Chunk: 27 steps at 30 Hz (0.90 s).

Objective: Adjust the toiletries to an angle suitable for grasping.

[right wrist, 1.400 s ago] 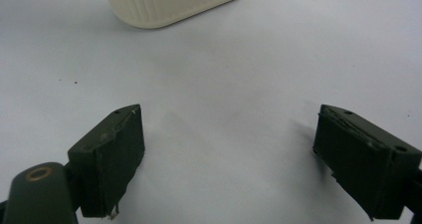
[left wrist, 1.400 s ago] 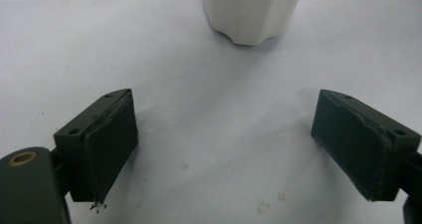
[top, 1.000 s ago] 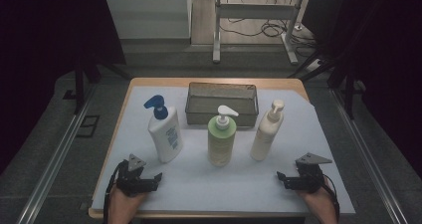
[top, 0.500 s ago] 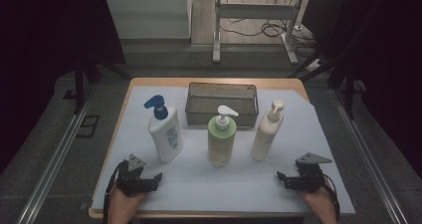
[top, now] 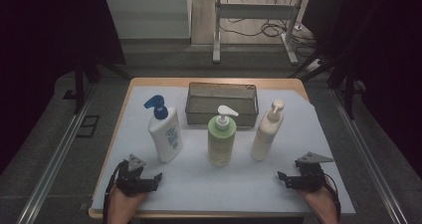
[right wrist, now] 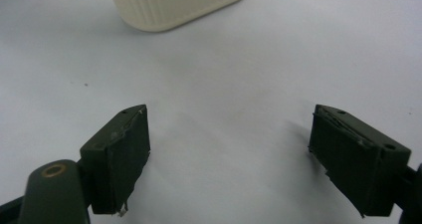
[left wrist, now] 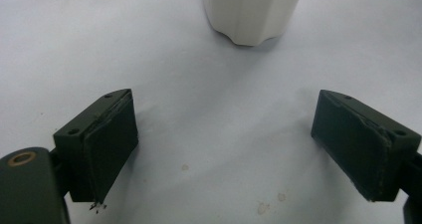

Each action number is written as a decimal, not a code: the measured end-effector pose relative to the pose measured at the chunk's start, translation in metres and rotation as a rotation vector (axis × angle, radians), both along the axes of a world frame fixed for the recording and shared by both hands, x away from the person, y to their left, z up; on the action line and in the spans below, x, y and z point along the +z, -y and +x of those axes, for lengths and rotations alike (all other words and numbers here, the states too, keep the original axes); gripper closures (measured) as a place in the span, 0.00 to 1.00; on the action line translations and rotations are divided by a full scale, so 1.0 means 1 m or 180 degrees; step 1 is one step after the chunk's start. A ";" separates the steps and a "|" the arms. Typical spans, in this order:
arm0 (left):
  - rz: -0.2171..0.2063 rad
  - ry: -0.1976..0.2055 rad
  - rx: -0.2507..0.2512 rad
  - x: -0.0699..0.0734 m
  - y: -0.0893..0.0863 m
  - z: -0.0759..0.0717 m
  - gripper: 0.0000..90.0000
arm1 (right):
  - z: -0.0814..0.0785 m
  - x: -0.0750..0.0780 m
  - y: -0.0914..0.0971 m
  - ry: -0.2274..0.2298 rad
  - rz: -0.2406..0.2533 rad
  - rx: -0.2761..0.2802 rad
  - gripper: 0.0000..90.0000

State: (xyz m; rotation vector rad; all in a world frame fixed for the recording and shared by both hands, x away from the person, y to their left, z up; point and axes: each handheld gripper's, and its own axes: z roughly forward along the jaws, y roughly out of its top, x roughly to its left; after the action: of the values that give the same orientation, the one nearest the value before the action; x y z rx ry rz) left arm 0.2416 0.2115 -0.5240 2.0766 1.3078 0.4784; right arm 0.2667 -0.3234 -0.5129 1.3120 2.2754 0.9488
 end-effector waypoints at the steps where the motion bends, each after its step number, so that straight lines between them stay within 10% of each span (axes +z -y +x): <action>1: -0.0002 0.0000 -0.0001 0.000 0.000 0.000 0.12 | 0.000 0.001 -0.001 0.0003 0.0014 0.0005 0.19; 27: 0.0000 0.0010 0.0000 0.000 0.000 0.000 0.12 | -0.001 0.016 -0.022 -0.0004 0.0248 0.0302 0.50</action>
State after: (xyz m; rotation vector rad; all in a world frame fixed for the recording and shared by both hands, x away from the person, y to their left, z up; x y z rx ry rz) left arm 0.2414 0.2116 -0.5242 2.0752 1.3059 0.4815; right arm 0.2654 -0.3017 -0.4970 1.2454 2.3413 1.0789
